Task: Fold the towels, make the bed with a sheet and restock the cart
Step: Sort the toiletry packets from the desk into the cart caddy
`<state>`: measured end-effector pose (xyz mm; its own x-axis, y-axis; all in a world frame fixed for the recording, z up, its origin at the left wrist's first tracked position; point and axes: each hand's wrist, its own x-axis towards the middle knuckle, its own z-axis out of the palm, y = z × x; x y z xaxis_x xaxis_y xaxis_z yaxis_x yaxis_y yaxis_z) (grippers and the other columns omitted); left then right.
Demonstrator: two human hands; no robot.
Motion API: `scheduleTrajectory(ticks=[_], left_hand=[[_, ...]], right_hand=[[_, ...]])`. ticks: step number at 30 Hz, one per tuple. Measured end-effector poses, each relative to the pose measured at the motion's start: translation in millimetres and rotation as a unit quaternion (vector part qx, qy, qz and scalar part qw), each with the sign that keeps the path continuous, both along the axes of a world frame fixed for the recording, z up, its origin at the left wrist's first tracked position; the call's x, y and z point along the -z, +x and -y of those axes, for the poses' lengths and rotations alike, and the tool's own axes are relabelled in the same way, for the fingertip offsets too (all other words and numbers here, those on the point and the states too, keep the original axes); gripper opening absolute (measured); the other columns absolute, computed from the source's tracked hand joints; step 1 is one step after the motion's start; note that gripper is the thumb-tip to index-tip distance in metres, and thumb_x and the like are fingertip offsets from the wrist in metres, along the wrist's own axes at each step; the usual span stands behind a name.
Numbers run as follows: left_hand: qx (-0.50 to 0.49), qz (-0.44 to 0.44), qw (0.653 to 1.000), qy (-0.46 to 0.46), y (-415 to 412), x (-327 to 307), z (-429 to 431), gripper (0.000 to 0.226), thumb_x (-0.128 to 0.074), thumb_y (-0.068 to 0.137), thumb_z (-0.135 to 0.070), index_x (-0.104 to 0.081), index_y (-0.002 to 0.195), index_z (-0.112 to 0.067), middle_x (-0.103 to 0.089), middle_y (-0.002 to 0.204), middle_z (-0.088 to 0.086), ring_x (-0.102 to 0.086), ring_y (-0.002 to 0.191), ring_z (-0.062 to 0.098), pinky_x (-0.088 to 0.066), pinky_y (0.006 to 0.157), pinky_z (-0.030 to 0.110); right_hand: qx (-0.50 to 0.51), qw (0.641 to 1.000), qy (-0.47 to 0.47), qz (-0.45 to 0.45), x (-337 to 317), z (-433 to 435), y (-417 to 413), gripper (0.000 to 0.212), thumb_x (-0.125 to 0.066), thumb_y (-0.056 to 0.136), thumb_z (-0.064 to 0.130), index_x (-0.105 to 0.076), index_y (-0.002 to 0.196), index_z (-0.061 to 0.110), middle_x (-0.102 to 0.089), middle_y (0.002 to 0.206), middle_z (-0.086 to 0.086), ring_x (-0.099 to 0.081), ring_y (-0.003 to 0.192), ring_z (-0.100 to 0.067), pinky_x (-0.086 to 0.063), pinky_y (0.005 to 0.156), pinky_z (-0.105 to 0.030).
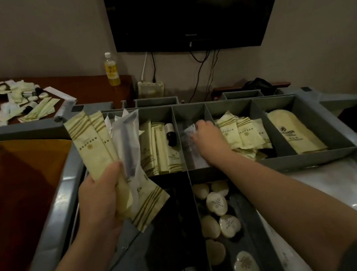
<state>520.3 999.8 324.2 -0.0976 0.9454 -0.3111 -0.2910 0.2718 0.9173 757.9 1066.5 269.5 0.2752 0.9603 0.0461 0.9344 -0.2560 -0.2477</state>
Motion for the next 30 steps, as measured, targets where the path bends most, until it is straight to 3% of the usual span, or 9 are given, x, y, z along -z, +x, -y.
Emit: scheduleTrajectory(ticks=[2, 5, 9, 13, 16, 20, 22, 25, 30], left_hand=[[0.006, 0.004, 1.000, -0.002, -0.6, -1.1, 2.1, 0.009, -0.054, 0.091, -0.016, -0.056, 0.088, -0.025, -0.064, 0.097, 0.008, -0.063, 0.091, 0.030, -0.053, 0.077, 0.046], [0.023, 0.001, 1.000, 0.004, -0.1, -3.4, 6.6, 0.010, -0.053, 0.092, -0.018, -0.054, 0.088, -0.027, -0.062, 0.098, 0.007, -0.062, 0.090, 0.027, -0.053, 0.076, 0.046], [0.021, -0.006, 0.999, 0.024, 1.6, 1.3, 11.1, 0.008, -0.053, 0.092, -0.017, -0.058, 0.097, -0.022, -0.063, 0.099, 0.007, -0.061, 0.092, 0.026, -0.053, 0.071, 0.040], [0.033, -0.010, 0.999, 0.025, 1.1, 11.1, 16.3, 0.028, -0.051, 0.093, -0.017, -0.055, 0.121, -0.013, -0.063, 0.104, 0.007, -0.063, 0.091, 0.021, -0.052, 0.064, 0.033], [0.024, -0.015, 0.999, 0.023, -4.2, 13.0, 16.2, 0.020, -0.051, 0.093, -0.017, -0.060, 0.110, -0.014, -0.064, 0.090, 0.003, -0.063, 0.078, 0.017, -0.048, 0.056, 0.030], [0.002, -0.025, 1.000, 0.003, -15.0, 12.4, 10.4, 0.022, -0.053, 0.092, -0.020, -0.058, 0.113, -0.012, -0.063, 0.093, 0.006, -0.062, 0.080, 0.021, -0.046, 0.056, 0.031], [-0.002, -0.028, 1.000, 0.008, -18.6, 11.0, 6.7, 0.033, -0.054, 0.091, -0.020, -0.055, 0.123, -0.010, -0.064, 0.101, 0.009, -0.063, 0.087, 0.023, -0.048, 0.056, 0.032], [-0.007, -0.038, 0.999, 0.006, -25.2, 8.9, 0.1, 0.026, -0.056, 0.091, -0.021, -0.056, 0.116, -0.014, -0.064, 0.099, 0.008, -0.063, 0.089, 0.026, -0.051, 0.063, 0.036], [-0.019, -0.033, 0.999, -0.001, -43.7, 10.7, -7.2, 0.027, -0.053, 0.093, -0.021, -0.054, 0.118, -0.014, -0.064, 0.106, 0.009, -0.064, 0.097, 0.028, -0.054, 0.078, 0.045]], right_hand=[[0.006, 0.995, 0.100, -0.004, -12.1, 9.5, 3.0, 0.033, -0.043, 0.100, 0.025, -0.048, 0.128, 0.009, -0.050, 0.124, -0.012, -0.047, 0.113, -0.027, -0.039, 0.088, -0.033], [0.062, 0.971, 0.174, -0.155, -33.0, 39.6, 6.2, 0.030, -0.047, 0.098, 0.031, -0.054, 0.122, 0.014, -0.059, 0.114, -0.004, -0.053, 0.098, -0.017, -0.038, 0.074, -0.026], [-0.003, 0.952, -0.089, -0.292, -47.8, 104.8, -1.5, 0.040, -0.055, 0.091, 0.014, -0.045, 0.129, 0.021, -0.054, 0.120, -0.005, -0.056, 0.099, -0.022, -0.048, 0.078, -0.035], [-0.110, 0.971, -0.184, -0.102, -40.1, 148.5, -19.8, 0.047, -0.056, 0.092, 0.018, -0.041, 0.135, 0.022, -0.044, 0.132, -0.003, -0.049, 0.116, -0.021, -0.043, 0.091, -0.029], [-0.172, 0.968, -0.179, 0.045, -34.6, 155.8, -29.5, 0.051, -0.058, 0.090, 0.038, -0.042, 0.136, 0.021, -0.045, 0.130, -0.003, -0.047, 0.117, -0.023, -0.041, 0.096, -0.034], [-0.108, 0.991, 0.076, -0.010, -54.5, 109.9, -40.7, 0.023, -0.048, 0.096, 0.035, -0.060, 0.111, 0.022, -0.062, 0.107, 0.002, -0.057, 0.099, -0.020, -0.041, 0.087, -0.038], [-0.115, 0.988, 0.107, 0.005, -55.9, 67.0, -53.0, 0.021, -0.047, 0.095, 0.029, -0.060, 0.111, 0.023, -0.063, 0.107, 0.003, -0.055, 0.102, -0.019, -0.036, 0.090, -0.038], [-0.145, 0.986, -0.015, 0.087, -38.6, 5.9, -62.3, 0.038, -0.049, 0.091, 0.018, -0.050, 0.128, 0.023, -0.053, 0.129, -0.003, -0.041, 0.123, -0.025, -0.021, 0.109, -0.050], [-0.131, 0.953, -0.177, 0.210, -13.7, -43.5, -54.2, 0.040, -0.045, 0.093, 0.011, -0.050, 0.131, 0.020, -0.041, 0.140, -0.013, -0.029, 0.132, -0.039, -0.008, 0.110, -0.065]])
